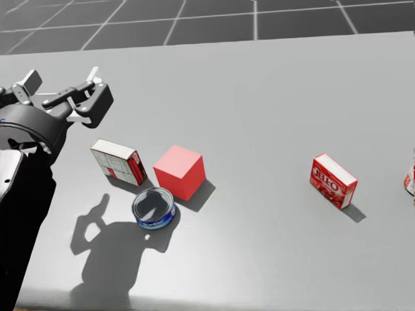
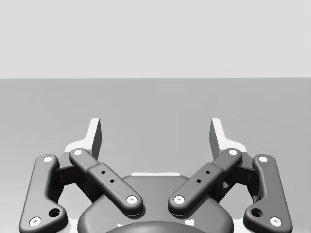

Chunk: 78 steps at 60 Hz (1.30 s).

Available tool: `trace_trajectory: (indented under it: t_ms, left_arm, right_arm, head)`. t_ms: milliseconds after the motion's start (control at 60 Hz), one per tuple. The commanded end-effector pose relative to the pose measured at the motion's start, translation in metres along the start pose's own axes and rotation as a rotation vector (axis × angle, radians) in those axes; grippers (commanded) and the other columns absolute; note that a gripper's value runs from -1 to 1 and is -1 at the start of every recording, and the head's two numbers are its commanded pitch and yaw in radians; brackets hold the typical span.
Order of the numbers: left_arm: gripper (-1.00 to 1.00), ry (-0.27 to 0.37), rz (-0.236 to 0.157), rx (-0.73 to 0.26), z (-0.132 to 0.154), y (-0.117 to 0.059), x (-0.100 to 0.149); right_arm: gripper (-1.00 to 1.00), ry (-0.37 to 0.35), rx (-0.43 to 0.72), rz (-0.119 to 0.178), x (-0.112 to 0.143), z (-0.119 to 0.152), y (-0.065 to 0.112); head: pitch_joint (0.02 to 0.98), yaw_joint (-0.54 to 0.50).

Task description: Find the red cube and pick it up.

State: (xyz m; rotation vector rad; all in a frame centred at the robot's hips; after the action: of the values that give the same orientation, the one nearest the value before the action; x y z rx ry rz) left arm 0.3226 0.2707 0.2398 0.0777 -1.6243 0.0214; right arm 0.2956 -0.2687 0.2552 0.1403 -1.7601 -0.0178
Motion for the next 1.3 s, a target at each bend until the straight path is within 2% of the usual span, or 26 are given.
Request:
trace_trajectory:
  t_ms: [17,233,300,350,383,450,500,667,850,967,1083,1200,1300]
  left_arm:
    - [-1.00,0.002,-0.006,-0.005,0.000,-0.002,-0.001]
    - [-1.00,0.007,-0.001,-0.013,0.002,-0.004,0.000]
    - [-1.00,0.014,0.017,-0.022,0.004,-0.006,0.002]
    - [-1.00,0.042,0.054,-0.054,0.010,-0.011,0.003]
    - [-1.00,0.047,0.039,-0.065,0.014,-0.013,0.003]
    - [-1.00,0.061,0.039,-0.088,0.021,-0.016,0.004]
    - [-1.00,0.071,0.015,-0.109,0.028,-0.018,0.006]
    - [-1.00,0.158,0.006,-0.212,0.057,-0.024,0.007]
    - [-1.00,0.218,-0.029,-0.244,0.090,-0.029,-0.003]
    - [-1.00,0.271,-0.030,-0.286,0.109,-0.035,-0.014]
    - [-1.00,0.306,-0.029,-0.322,0.117,-0.042,-0.029]
    - [-1.00,0.321,-0.045,-0.350,0.117,-0.049,-0.047]
    - [-1.00,0.349,-0.044,-0.370,0.115,-0.053,-0.057]
  right_arm:
    - [-1.00,0.006,0.004,0.000,-0.002,0.000,0.002]
    - [-1.00,0.009,0.003,0.001,-0.003,0.000,0.004]
    - [-1.00,0.005,-0.001,0.001,-0.003,0.000,0.003]
    - [-1.00,0.005,-0.010,0.009,-0.004,-0.001,0.002]
    - [-1.00,0.007,-0.015,0.015,-0.004,-0.001,0.001]
    - [-1.00,0.008,-0.017,0.015,-0.005,-0.001,0.001]
    - [-1.00,0.010,-0.021,0.027,-0.006,-0.002,0.002]
    - [-1.00,0.013,-0.023,0.029,-0.008,-0.003,0.001]
    - [-1.00,0.017,-0.041,0.046,-0.010,-0.004,0.000]
    - [-1.00,0.017,-0.052,0.051,-0.011,-0.004,-0.001]
    - [-1.00,0.014,-0.056,0.051,-0.010,-0.004,-0.002]
    - [-1.00,0.017,-0.056,0.054,-0.011,-0.006,-0.003]
    - [-1.00,0.017,-0.058,0.055,-0.011,-0.006,-0.004]
  head:
    - [0.811,0.22]
    - [0.825,0.24]
    - [0.820,0.24]
    - [0.812,0.24]
    - [0.810,0.24]
    - [0.805,0.24]
    - [0.805,0.25]
    - [0.808,0.25]
    - [0.802,0.25]
    - [0.804,0.25]
    - [0.805,0.25]
    - [0.804,0.25]
    - [0.804,0.25]
